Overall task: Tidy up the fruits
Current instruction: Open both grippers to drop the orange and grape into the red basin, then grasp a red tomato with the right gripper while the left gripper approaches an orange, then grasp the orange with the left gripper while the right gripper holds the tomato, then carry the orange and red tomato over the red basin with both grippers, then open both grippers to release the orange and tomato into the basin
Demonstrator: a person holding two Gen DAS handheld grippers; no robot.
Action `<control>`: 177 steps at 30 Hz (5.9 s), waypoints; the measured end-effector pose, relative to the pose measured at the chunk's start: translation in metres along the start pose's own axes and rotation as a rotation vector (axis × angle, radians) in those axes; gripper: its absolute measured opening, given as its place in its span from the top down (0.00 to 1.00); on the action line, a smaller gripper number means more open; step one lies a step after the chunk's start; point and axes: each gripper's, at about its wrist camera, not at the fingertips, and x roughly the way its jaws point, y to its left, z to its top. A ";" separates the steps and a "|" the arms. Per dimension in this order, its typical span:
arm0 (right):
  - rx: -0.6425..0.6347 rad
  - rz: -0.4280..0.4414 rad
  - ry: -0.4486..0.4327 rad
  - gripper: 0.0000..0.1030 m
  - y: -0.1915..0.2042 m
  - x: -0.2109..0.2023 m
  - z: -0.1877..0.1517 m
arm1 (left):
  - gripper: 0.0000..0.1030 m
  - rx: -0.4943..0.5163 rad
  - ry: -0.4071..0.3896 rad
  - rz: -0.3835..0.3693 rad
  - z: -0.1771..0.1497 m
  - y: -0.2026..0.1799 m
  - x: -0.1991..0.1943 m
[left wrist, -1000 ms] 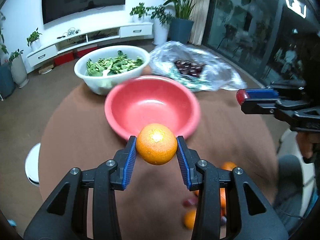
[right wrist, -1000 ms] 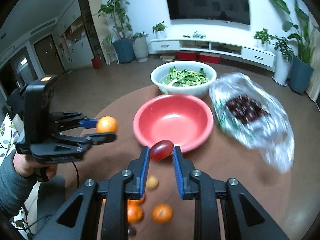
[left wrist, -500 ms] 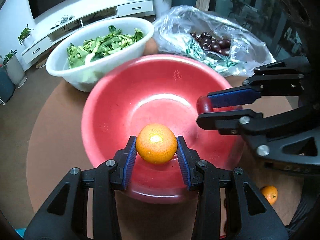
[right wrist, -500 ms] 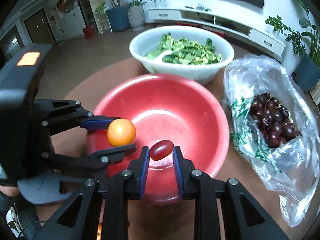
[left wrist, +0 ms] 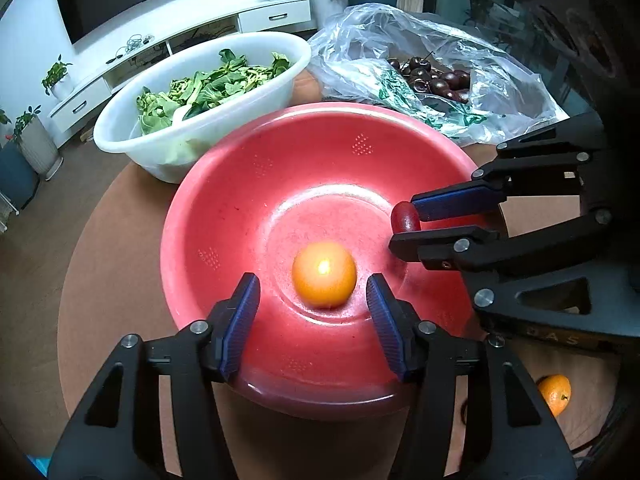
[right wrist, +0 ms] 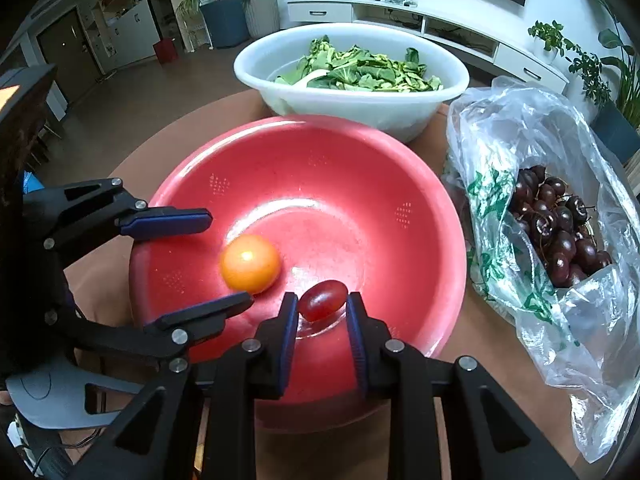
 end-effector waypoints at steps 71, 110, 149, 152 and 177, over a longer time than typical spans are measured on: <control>0.308 0.121 -0.098 0.67 0.119 -0.096 -0.247 | 0.00 0.003 -0.063 -0.003 -0.213 -0.075 -0.140; 0.359 0.180 -0.143 0.67 0.091 -0.119 -0.261 | 0.66 0.408 0.052 -0.282 -0.174 -0.079 -0.087; 0.201 0.041 -0.152 0.67 -0.015 -0.041 0.004 | 0.65 -0.090 -0.071 0.023 0.004 0.013 -0.009; 0.192 0.030 -0.123 0.67 -0.014 -0.025 0.009 | 0.65 -0.084 -0.058 0.026 0.003 0.012 0.003; 0.178 -0.026 -0.035 0.63 -0.012 0.008 0.014 | 0.27 -0.054 -0.096 0.068 -0.002 0.005 -0.016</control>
